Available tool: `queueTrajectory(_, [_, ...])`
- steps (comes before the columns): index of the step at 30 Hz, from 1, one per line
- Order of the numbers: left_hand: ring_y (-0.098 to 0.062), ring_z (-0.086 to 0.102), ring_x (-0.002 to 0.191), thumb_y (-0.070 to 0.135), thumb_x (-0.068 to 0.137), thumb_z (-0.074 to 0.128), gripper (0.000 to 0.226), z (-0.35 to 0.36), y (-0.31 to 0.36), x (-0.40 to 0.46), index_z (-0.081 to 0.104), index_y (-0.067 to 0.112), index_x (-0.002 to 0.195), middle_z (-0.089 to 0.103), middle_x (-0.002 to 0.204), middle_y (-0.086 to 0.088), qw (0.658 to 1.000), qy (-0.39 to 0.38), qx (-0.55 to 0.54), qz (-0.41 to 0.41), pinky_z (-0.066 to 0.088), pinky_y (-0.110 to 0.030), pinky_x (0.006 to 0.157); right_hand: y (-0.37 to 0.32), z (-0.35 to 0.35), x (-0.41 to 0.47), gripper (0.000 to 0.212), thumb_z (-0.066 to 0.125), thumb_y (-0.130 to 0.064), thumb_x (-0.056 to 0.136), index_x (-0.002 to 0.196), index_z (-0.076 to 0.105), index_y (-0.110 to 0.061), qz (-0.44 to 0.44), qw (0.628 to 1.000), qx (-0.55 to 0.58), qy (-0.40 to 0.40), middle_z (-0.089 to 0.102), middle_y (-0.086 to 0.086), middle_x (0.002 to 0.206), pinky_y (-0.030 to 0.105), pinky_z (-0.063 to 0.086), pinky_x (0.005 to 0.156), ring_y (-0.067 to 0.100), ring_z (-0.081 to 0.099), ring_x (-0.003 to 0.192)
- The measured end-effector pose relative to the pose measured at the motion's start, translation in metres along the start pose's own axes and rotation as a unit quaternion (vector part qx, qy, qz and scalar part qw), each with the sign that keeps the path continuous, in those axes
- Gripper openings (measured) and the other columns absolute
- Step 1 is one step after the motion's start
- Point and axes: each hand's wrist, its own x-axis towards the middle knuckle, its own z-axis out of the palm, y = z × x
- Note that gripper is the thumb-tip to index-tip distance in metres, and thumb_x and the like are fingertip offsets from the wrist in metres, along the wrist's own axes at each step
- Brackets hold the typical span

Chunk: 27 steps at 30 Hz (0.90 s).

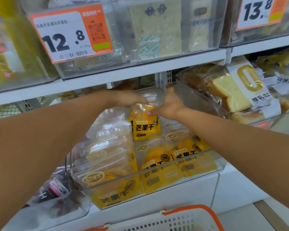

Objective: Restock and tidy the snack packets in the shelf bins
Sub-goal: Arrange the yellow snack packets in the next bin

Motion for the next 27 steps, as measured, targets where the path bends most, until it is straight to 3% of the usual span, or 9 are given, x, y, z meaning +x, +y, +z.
queueTrajectory(2, [-0.024, 0.039, 0.138, 0.039, 0.078, 0.081, 0.102, 0.001, 0.000, -0.001, 0.019, 0.016, 0.156, 0.032, 0.157, -0.008, 0.986, -0.038, 0.161, -0.015, 0.039, -0.028, 0.105, 0.005, 0.003, 0.003, 0.122, 0.094, -0.034, 0.064, 0.157, 0.018, -0.014, 0.044, 0.993, 0.043, -0.101, 0.037, 0.012, 0.156, 0.044, 0.052, 0.102, 0.030, 0.048, 0.134])
queueTrajectory(4, [-0.027, 0.043, 0.133, 0.035, 0.068, 0.089, 0.107, 0.007, 0.000, 0.004, 0.028, 0.013, 0.152, 0.039, 0.150, -0.010, 0.969, -0.011, 0.246, -0.005, 0.043, -0.034, 0.105, 0.009, 0.007, 0.003, 0.109, 0.090, -0.024, 0.073, 0.157, 0.021, -0.017, 0.038, 0.986, 0.030, -0.157, 0.040, 0.010, 0.154, 0.045, 0.056, 0.096, 0.029, 0.054, 0.127])
queueTrajectory(10, [-0.034, 0.048, 0.128, 0.031, 0.053, 0.097, 0.124, 0.022, -0.007, 0.015, 0.023, 0.018, 0.152, 0.040, 0.146, -0.014, 0.951, 0.059, 0.302, 0.036, 0.049, -0.037, 0.095, 0.013, 0.006, 0.002, 0.069, 0.074, -0.004, 0.088, 0.146, 0.040, -0.016, -0.035, 0.984, 0.109, -0.139, 0.047, 0.010, 0.147, 0.044, 0.052, 0.102, 0.027, 0.053, 0.128])
queueTrajectory(13, [-0.035, 0.049, 0.125, 0.049, 0.057, 0.091, 0.117, 0.021, -0.016, 0.016, 0.025, 0.022, 0.150, 0.042, 0.143, -0.011, 0.940, 0.102, 0.322, 0.047, 0.050, -0.042, 0.095, 0.009, 0.001, 0.001, 0.068, 0.074, -0.020, 0.091, 0.149, 0.039, -0.015, -0.082, 0.990, 0.028, -0.109, 0.049, 0.007, 0.146, 0.035, 0.047, 0.105, 0.024, 0.050, 0.133])
queueTrajectory(15, [-0.035, 0.048, 0.123, 0.054, 0.062, 0.087, 0.107, 0.020, -0.017, 0.015, 0.031, 0.023, 0.147, 0.045, 0.138, -0.009, 0.925, 0.113, 0.359, 0.050, 0.049, -0.043, 0.094, 0.005, -0.008, 0.002, 0.067, 0.071, -0.045, 0.090, 0.141, 0.048, -0.009, -0.088, 0.981, -0.132, -0.109, 0.056, 0.008, 0.136, 0.034, 0.047, 0.101, 0.027, 0.054, 0.127])
queueTrajectory(18, [-0.033, 0.046, 0.121, 0.057, 0.063, 0.084, 0.100, 0.018, -0.016, 0.016, 0.035, 0.022, 0.144, 0.046, 0.134, -0.010, 0.918, 0.111, 0.379, 0.040, 0.048, -0.043, 0.092, 0.003, -0.024, 0.001, 0.077, 0.072, -0.067, 0.077, 0.117, 0.063, -0.002, -0.050, 0.890, -0.395, -0.223, 0.060, 0.003, 0.108, 0.036, 0.048, 0.096, 0.030, 0.059, 0.114])
queueTrajectory(21, [-0.033, 0.044, 0.121, 0.057, 0.059, 0.086, 0.100, 0.017, -0.016, 0.012, 0.038, 0.021, 0.139, 0.044, 0.133, -0.011, 0.918, 0.125, 0.374, 0.037, 0.049, -0.043, 0.091, 0.005, -0.025, -0.006, 0.060, 0.081, -0.067, 0.064, 0.080, 0.064, -0.012, -0.025, 0.809, -0.497, -0.313, 0.062, -0.002, 0.083, 0.043, 0.049, 0.101, 0.028, 0.063, 0.111])
queueTrajectory(24, [-0.033, 0.042, 0.124, 0.055, 0.055, 0.089, 0.105, 0.015, -0.015, 0.008, 0.036, 0.026, 0.141, 0.040, 0.138, -0.010, 0.933, 0.138, 0.314, 0.110, 0.047, -0.042, 0.095, 0.003, -0.025, -0.012, 0.079, 0.086, -0.056, 0.066, 0.126, 0.062, -0.011, -0.031, 0.818, -0.479, -0.318, 0.061, 0.004, 0.129, 0.037, 0.049, 0.099, 0.028, 0.058, 0.123])
queueTrajectory(27, [-0.026, 0.048, 0.112, 0.054, 0.057, 0.089, 0.088, 0.017, -0.005, 0.002, 0.047, 0.026, 0.129, 0.047, 0.132, -0.004, 0.946, 0.067, 0.296, 0.115, 0.040, -0.031, 0.079, -0.002, -0.028, -0.017, 0.085, 0.086, -0.051, 0.068, 0.136, 0.056, -0.010, -0.026, 0.800, -0.496, -0.336, 0.051, 0.008, 0.143, 0.039, 0.057, 0.091, 0.030, 0.056, 0.124])
